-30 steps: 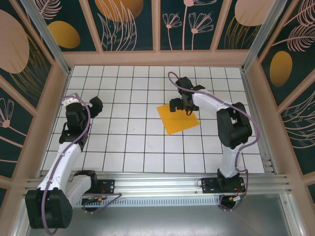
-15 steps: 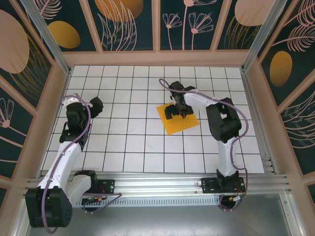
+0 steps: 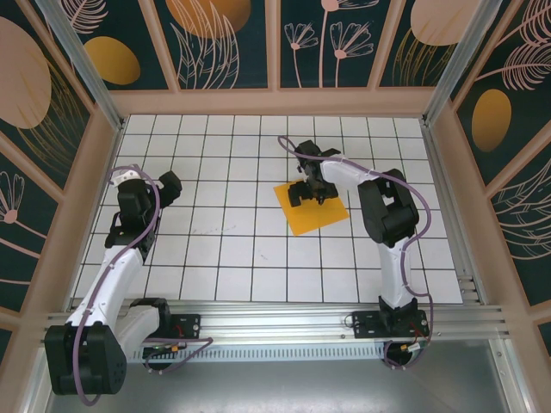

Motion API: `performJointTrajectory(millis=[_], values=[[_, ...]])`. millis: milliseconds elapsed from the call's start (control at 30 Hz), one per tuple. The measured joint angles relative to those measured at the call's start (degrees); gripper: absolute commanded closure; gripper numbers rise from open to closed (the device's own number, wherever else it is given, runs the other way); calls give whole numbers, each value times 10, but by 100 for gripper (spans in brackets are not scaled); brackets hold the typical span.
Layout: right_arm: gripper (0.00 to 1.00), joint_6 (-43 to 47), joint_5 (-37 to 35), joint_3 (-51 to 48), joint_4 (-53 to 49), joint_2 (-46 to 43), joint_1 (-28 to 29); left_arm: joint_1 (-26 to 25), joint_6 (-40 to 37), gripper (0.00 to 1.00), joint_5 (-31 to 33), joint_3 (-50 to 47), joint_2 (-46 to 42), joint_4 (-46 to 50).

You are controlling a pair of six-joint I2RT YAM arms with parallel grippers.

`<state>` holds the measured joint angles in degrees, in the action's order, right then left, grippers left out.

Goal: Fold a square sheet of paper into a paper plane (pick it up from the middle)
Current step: Fold the square sheet of paper in half at the center of the table.

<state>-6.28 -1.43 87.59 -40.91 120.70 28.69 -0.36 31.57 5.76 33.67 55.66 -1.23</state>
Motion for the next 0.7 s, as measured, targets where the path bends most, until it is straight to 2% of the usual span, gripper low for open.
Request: performJointTrajectory(millis=[400,533,600,700], values=[[21,-3,-6,-23,27,-10,-2,0,0,2,0,0,3,0],[22,-4,-6,-25,31,-11,-2,0,0,1,0,0,3,0],[27,-4,-6,-25,32,-12,-2,0,0,2,0,0,3,1],[41,-10,-5,-26,34,-13,-2,0,0,2,0,0,3,0]])
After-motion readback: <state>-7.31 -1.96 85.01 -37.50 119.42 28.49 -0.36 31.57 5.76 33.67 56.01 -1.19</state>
